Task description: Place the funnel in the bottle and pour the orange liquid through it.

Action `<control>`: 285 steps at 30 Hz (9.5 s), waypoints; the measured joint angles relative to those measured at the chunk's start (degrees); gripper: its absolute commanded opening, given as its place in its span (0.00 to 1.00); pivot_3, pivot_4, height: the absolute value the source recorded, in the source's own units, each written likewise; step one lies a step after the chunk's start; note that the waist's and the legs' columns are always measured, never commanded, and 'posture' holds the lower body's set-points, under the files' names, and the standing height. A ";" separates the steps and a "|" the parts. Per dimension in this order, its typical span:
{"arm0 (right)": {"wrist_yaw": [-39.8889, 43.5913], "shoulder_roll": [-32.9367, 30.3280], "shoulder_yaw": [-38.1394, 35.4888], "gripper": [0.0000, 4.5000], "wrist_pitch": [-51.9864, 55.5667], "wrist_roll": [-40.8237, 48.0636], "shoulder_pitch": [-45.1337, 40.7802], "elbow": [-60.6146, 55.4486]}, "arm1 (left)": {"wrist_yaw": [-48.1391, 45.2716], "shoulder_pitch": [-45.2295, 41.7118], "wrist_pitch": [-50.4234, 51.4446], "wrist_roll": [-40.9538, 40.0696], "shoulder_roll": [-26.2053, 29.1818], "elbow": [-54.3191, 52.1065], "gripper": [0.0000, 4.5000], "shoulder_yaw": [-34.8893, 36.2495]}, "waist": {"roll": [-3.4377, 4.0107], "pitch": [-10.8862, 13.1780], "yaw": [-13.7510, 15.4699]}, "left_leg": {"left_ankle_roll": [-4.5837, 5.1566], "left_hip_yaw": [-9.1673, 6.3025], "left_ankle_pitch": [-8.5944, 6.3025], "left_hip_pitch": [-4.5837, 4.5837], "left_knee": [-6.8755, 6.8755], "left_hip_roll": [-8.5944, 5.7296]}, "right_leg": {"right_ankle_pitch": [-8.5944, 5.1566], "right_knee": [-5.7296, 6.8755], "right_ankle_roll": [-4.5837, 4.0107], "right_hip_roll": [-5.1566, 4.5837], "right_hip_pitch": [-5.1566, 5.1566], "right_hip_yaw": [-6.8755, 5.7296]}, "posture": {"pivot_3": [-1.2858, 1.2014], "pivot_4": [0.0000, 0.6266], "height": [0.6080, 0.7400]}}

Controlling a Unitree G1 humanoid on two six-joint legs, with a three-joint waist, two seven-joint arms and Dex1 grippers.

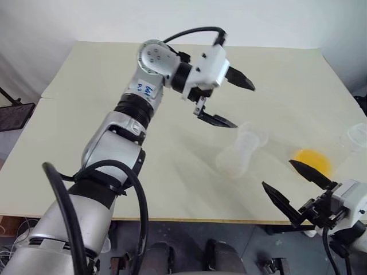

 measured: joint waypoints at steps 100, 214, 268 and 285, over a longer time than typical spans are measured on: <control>-27.55 -6.73 -0.09 0.62 21.37 -13.47 -35.39 8.77 | 17.28 56.20 35.64 -9.62 11.44 -59.55 1.00 12.87 | 1.29 0.12 -1.61 | -0.21 -0.21 -0.10 0.16 0.23 0.02 | -0.01 0.58 -0.03 -0.02 -0.06 0.33 | 0.52 0.24 1.00; -16.88 -25.89 21.28 0.62 -24.86 -80.58 -45.38 15.05 | 7.06 46.34 29.03 -7.25 6.99 -43.90 1.00 11.53 | 1.11 0.23 -1.62 | -0.19 -0.22 -0.08 -0.05 0.24 0.05 | 0.00 0.29 0.01 0.01 -0.06 0.18 | 0.52 0.24 1.00; -19.61 -27.14 21.28 0.62 -30.20 -84.48 -47.70 18.07 | 7.64 45.99 28.88 -7.27 6.78 -43.90 1.00 11.80 | 1.11 0.23 -1.65 | -0.19 -0.22 -0.08 -0.04 0.24 0.05 | 0.00 0.30 0.01 0.01 -0.06 0.18 | 0.52 0.24 1.00; -20.58 -27.56 21.28 0.62 -31.25 -84.68 -47.73 19.02 | 7.54 45.99 28.88 -7.27 6.78 -43.83 1.00 11.80 | 1.11 0.23 -1.65 | -0.19 -0.21 -0.08 -0.04 0.24 0.05 | 0.00 0.30 0.01 0.01 -0.06 0.18 | 0.52 0.24 1.00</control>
